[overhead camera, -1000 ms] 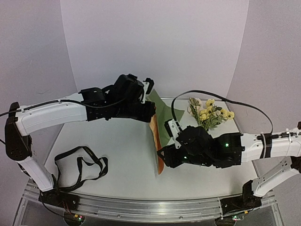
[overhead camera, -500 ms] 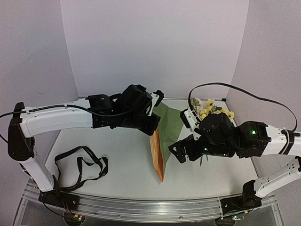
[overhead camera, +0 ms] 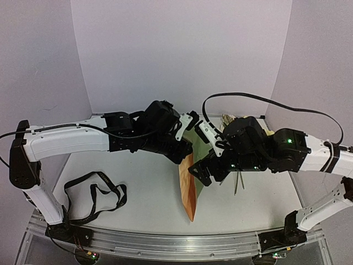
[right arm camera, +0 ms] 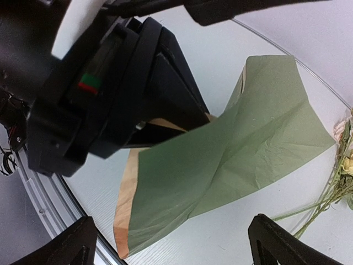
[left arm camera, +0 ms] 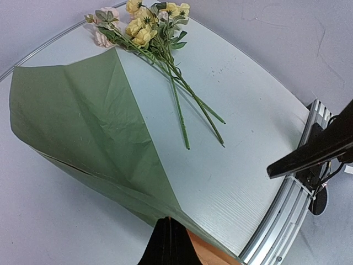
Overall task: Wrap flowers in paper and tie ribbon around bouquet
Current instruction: Unfold the folded wrapping paper.
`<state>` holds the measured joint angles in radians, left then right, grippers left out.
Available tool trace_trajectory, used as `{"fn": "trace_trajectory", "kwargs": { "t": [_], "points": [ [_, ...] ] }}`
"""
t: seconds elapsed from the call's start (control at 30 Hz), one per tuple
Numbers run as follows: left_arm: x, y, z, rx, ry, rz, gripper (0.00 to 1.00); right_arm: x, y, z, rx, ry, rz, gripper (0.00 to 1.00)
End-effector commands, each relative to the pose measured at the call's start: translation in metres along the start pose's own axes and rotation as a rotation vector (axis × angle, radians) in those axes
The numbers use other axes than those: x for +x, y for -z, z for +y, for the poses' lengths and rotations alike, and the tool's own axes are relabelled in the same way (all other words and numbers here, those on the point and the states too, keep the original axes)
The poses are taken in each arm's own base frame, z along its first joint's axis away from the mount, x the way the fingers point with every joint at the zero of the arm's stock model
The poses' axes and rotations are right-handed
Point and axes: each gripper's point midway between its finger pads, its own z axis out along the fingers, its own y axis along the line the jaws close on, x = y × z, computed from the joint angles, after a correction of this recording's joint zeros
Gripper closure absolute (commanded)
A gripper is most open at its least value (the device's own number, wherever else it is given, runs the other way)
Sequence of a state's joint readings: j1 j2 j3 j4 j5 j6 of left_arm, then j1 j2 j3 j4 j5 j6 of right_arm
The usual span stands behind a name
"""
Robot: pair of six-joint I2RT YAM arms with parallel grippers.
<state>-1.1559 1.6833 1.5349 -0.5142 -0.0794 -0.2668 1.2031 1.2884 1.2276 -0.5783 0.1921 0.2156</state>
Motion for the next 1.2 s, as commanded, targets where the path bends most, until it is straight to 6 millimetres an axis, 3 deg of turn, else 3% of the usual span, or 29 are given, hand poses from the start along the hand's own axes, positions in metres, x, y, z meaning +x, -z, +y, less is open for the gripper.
{"fn": "trace_trajectory", "kwargs": {
  "t": [0.0, 0.1, 0.33, 0.47, 0.57, 0.63, 0.7, 0.77, 0.87, 1.0, 1.07, 1.17],
  "points": [
    [-0.014, 0.005, -0.011, 0.047, -0.018, -0.04, 1.0, -0.018, -0.004, -0.01, 0.038, -0.026, -0.026, 0.04],
    [-0.013, 0.005, -0.01, 0.042, -0.016, -0.039, 1.0, -0.021, -0.008, -0.018, 0.074, -0.048, -0.028, 0.21],
    [-0.012, 0.011, -0.005, 0.026, 0.008, -0.058, 1.0, -0.023, -0.013, -0.029, 0.119, -0.063, -0.028, 0.71],
    [-0.016, 0.021, 0.01, -0.049, 0.048, -0.105, 1.0, -0.025, -0.012, -0.038, 0.149, -0.069, -0.031, 0.97],
    [-0.024, 0.032, 0.043, -0.201, 0.106, -0.151, 1.0, -0.031, -0.011, -0.046, 0.171, -0.066, -0.04, 1.0],
    [-0.031, 0.044, 0.083, -0.342, 0.171, -0.177, 1.0, -0.044, -0.011, -0.05, 0.182, -0.043, -0.054, 1.0],
    [-0.045, 0.064, 0.123, -0.447, 0.247, -0.218, 1.0, -0.065, -0.007, -0.053, 0.188, -0.006, -0.086, 1.0],
    [-0.066, 0.095, 0.147, -0.52, 0.282, -0.303, 1.0, -0.09, 0.005, -0.054, 0.192, 0.033, -0.138, 1.0],
    [-0.106, 0.147, 0.149, -0.549, 0.263, -0.449, 1.0, -0.126, 0.028, -0.055, 0.204, 0.108, -0.22, 1.0],
    [-0.138, 0.193, 0.126, -0.5, 0.212, -0.558, 1.0, -0.155, 0.063, -0.056, 0.199, 0.119, -0.317, 1.0],
    [-0.14, 0.203, 0.115, -0.511, 0.178, -0.574, 1.0, -0.154, 0.072, -0.058, 0.196, 0.109, -0.334, 1.0],
    [-0.13, 0.209, 0.11, -0.51, 0.19, -0.572, 1.0, -0.134, 0.075, -0.065, 0.209, 0.048, -0.32, 1.0]
  ]
}}
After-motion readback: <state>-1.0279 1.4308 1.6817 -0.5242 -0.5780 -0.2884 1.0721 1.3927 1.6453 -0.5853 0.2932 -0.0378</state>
